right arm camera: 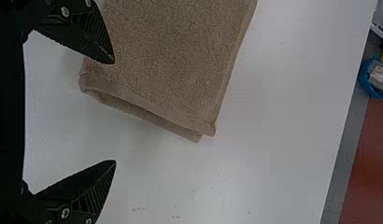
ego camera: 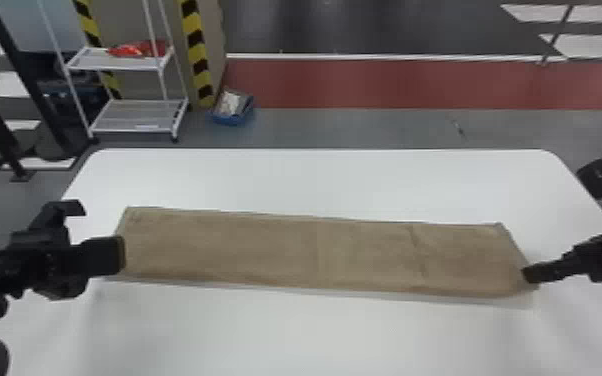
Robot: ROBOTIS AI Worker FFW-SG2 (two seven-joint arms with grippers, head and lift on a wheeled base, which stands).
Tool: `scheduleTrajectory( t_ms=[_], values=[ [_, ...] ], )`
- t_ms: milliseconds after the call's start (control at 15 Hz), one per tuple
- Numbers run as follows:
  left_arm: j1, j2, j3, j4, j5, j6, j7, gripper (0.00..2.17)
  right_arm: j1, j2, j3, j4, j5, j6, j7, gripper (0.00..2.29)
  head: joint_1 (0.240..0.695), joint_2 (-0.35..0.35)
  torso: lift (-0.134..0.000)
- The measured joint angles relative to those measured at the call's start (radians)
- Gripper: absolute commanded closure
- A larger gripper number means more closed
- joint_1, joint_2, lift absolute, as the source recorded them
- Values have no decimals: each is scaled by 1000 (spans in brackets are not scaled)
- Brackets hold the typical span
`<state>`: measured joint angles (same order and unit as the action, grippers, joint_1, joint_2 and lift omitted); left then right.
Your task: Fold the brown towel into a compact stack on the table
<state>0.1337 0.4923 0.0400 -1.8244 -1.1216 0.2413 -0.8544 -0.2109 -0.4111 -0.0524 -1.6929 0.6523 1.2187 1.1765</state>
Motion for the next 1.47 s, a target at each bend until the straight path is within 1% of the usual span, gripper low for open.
scheduleTrajectory(
  t_ms=[133, 267, 467, 1000, 1200, 1333, 1467],
  values=[
    [1, 1, 0, 1, 1, -2, 1, 16, -9, -2, 11, 17, 25, 1, 0, 130, 695, -5, -124],
    [0, 4, 0, 3, 3, -3, 2, 16, -17, -10, 14, 37, 38, 0, 1, 130, 695, -14, -124],
    [0, 6, 1, 6, 3, -3, 2, 16, -13, -20, 14, 54, 47, -1, 5, 130, 695, -21, -124],
    [-5, 5, 10, 1, 14, 0, -3, 16, 4, -23, 19, 56, 59, -1, 15, 130, 695, -23, -124],
    [-11, 5, 36, -11, 68, 3, -14, 19, 8, -36, 28, 53, 65, -1, 25, 134, 695, -23, -124],
    [-17, 3, 55, -21, 120, 22, -16, 19, 14, -51, 30, 44, 67, -1, 43, 134, 695, -25, -124],
    [-31, -4, 64, -26, 179, 67, -17, 19, 24, -66, 27, 27, 62, 0, 47, 134, 695, -28, -124]
  ],
)
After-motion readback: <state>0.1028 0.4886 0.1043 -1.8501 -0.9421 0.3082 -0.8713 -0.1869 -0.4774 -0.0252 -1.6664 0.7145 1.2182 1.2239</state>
